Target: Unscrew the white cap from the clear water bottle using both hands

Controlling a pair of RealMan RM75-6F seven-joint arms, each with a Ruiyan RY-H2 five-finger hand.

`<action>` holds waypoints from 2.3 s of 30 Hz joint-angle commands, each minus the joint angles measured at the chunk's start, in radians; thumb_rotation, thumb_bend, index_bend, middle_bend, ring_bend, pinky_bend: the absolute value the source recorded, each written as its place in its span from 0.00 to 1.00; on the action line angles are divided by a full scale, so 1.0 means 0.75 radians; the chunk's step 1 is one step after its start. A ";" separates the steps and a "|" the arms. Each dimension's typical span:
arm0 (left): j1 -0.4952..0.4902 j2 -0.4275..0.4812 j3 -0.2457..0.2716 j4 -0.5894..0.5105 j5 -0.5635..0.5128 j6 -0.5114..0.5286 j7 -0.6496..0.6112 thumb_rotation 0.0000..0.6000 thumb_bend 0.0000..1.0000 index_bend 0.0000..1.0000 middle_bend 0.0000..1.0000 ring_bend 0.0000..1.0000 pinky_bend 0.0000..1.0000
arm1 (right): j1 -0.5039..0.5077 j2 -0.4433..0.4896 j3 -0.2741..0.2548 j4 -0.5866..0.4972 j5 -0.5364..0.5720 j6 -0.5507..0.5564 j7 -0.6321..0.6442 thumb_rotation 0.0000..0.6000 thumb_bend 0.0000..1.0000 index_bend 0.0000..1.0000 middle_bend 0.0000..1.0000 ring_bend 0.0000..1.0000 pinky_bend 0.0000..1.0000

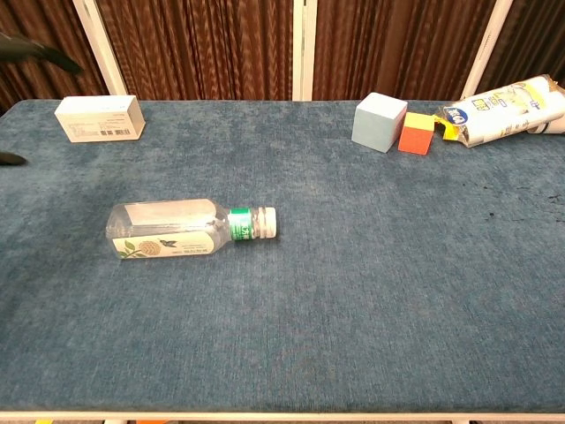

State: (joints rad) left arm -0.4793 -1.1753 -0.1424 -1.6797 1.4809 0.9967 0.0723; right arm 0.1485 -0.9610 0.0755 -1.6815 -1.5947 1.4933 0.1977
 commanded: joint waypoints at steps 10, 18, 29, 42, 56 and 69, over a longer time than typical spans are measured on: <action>-0.183 -0.264 0.039 0.022 -0.297 -0.240 0.147 1.00 0.16 0.12 0.08 0.00 0.01 | 0.003 -0.011 -0.007 0.033 0.014 -0.024 0.028 1.00 0.28 0.03 0.04 0.00 0.00; -0.220 -0.501 0.038 0.174 -0.471 -0.168 0.347 1.00 0.16 0.15 0.14 0.06 0.10 | 0.003 -0.021 -0.011 0.047 0.019 -0.031 0.045 1.00 0.28 0.03 0.04 0.00 0.00; -0.248 -0.594 0.002 0.230 -0.670 -0.119 0.435 1.00 0.16 0.21 0.22 0.15 0.21 | -0.004 -0.023 -0.017 0.058 0.020 -0.029 0.056 1.00 0.28 0.03 0.04 0.00 0.00; -0.253 -0.635 0.036 0.275 -0.654 -0.093 0.424 1.00 0.19 0.35 0.33 0.25 0.38 | -0.008 -0.019 -0.018 0.051 0.020 -0.026 0.049 1.00 0.28 0.03 0.04 0.00 0.00; -0.184 -0.539 0.054 0.368 -0.030 0.012 -0.530 1.00 0.39 0.50 0.49 0.40 0.52 | 0.150 0.134 -0.005 -0.138 -0.146 -0.174 0.046 1.00 0.33 0.03 0.09 0.00 0.00; -0.242 -0.674 0.104 0.644 0.292 0.315 -0.981 1.00 0.39 0.50 0.49 0.40 0.50 | 0.554 0.213 0.058 -0.373 -0.113 -0.745 0.141 1.00 0.29 0.16 0.10 0.00 0.00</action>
State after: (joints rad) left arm -0.6505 -1.6677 -0.0685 -1.2087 1.6885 1.2205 -0.6518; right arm 0.5034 -0.8067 0.0964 -1.9275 -1.7010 1.0005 0.2822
